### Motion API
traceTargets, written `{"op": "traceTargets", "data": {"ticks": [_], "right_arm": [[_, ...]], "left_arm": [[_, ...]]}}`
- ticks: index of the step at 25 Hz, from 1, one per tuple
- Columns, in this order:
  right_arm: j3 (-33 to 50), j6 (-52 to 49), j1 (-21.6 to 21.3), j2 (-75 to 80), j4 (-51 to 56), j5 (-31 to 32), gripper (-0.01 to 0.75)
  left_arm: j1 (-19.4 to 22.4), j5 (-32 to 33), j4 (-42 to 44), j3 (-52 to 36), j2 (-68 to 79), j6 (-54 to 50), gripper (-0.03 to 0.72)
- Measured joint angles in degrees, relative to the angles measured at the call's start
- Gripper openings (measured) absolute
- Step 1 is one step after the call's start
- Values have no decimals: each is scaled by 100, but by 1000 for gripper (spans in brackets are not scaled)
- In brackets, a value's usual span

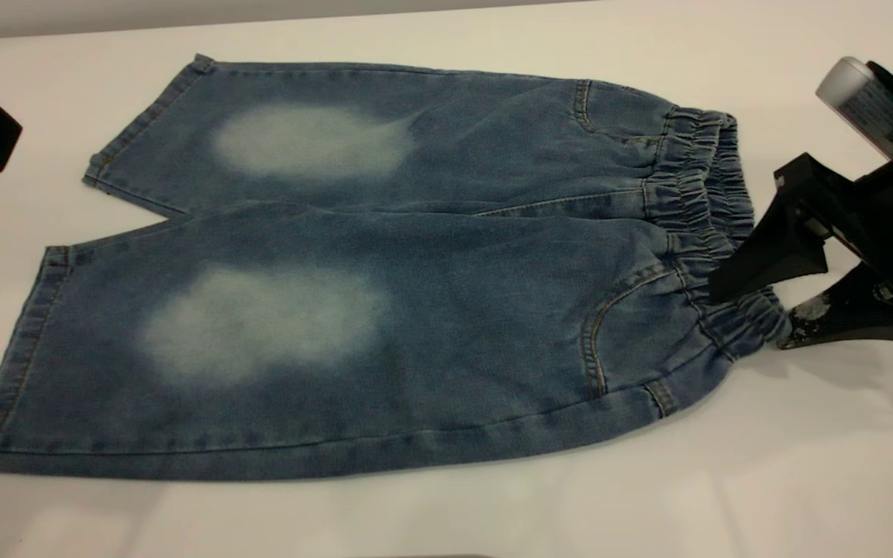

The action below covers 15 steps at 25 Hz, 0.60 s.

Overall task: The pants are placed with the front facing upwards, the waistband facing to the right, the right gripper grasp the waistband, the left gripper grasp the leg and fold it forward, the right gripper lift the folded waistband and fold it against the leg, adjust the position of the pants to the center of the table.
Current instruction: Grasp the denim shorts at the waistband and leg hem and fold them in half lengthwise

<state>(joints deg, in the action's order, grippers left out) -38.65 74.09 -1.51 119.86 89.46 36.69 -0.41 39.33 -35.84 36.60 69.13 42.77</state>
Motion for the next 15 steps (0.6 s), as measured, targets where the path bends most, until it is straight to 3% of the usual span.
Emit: {"op": "traceTargets", "data": {"ticks": [6,15], "right_arm": [[-5,-89,-6,294,-161,396,441],[-5,1091,-6,470,1001,477,419]], "left_arm": [[0,5,0,0,0,0,492],[0,5,0,0,0,2,492]]}}
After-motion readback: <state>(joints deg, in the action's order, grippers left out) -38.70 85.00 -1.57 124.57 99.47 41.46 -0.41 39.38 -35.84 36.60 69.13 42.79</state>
